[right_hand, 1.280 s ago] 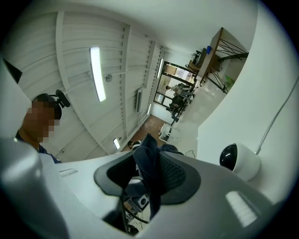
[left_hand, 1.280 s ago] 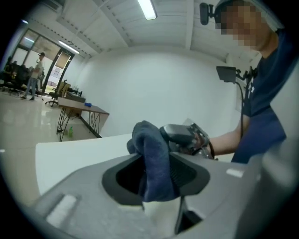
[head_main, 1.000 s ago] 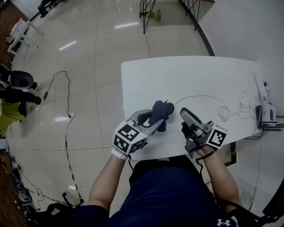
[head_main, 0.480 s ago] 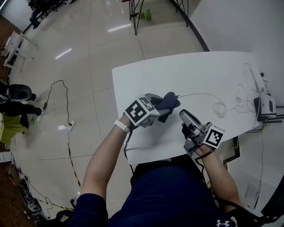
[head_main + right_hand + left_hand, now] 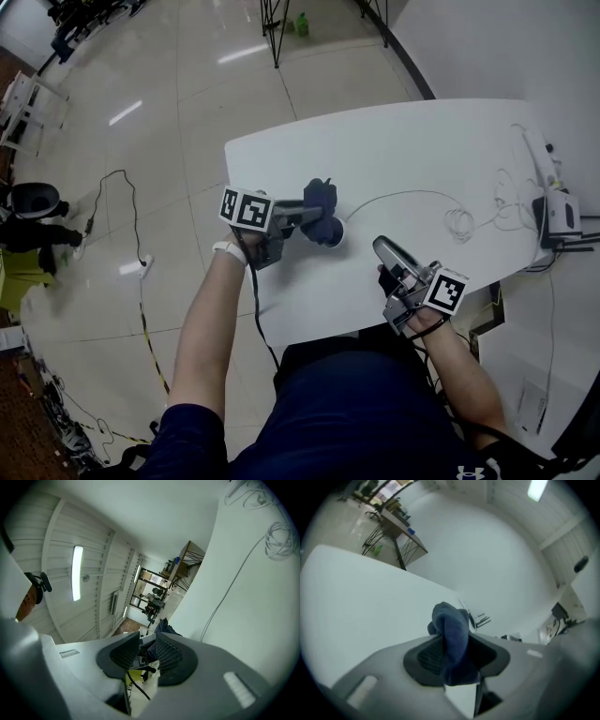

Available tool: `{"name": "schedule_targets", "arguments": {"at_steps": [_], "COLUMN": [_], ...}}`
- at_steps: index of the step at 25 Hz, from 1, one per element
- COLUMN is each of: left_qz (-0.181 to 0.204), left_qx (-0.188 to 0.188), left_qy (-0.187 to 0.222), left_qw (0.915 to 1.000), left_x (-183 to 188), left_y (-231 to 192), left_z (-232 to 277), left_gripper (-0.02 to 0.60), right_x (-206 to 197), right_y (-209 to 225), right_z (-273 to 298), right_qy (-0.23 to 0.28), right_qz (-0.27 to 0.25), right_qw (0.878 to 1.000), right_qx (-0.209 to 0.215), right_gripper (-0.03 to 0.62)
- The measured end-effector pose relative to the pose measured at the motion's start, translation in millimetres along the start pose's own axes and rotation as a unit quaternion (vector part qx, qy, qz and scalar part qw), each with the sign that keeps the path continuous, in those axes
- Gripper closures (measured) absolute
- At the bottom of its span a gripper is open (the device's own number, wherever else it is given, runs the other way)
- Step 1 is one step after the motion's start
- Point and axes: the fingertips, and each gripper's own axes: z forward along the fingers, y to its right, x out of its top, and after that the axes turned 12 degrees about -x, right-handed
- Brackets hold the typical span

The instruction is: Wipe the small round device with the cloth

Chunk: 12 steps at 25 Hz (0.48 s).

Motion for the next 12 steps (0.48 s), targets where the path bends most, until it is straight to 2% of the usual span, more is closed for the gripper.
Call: {"name": "schedule_targets", "arguments": {"at_steps": [2, 4, 6, 10, 12], "left_qz": [-0.034, -0.063, -0.085, -0.104, -0.098], "left_qx": [-0.017, -0.024, -0.027, -0.021, 0.002], "left_qy": [0.062, 0.118, 0.158, 0.195, 0.193], "left_qw": [0.9974, 0.9907, 0.9833, 0.9751, 0.9762], "left_x": [-5, -10, -20, -47, -64], "left_y": [-6, -12, -16, -13, -10], "left_z": [-8, -18, -26, -35, -34], "left_gripper": [0.428, 0.428, 0.428, 0.428, 0.428], "right_x": [-2, -4, -7, -15, -17], "right_y": [2, 1, -2, -8, -7], "right_z": [0, 2, 5, 10, 11], "right_qy": [-0.004, -0.008, -0.012, -0.021, -0.025], "right_qz": [0.001, 0.000, -0.002, -0.004, -0.009], "right_qw": [1.000, 1.000, 1.000, 1.000, 1.000], "right_qx": [-0.002, -0.003, -0.002, 0.000, -0.002], "right_gripper": [0.482, 0.482, 0.484, 0.487, 0.488]}}
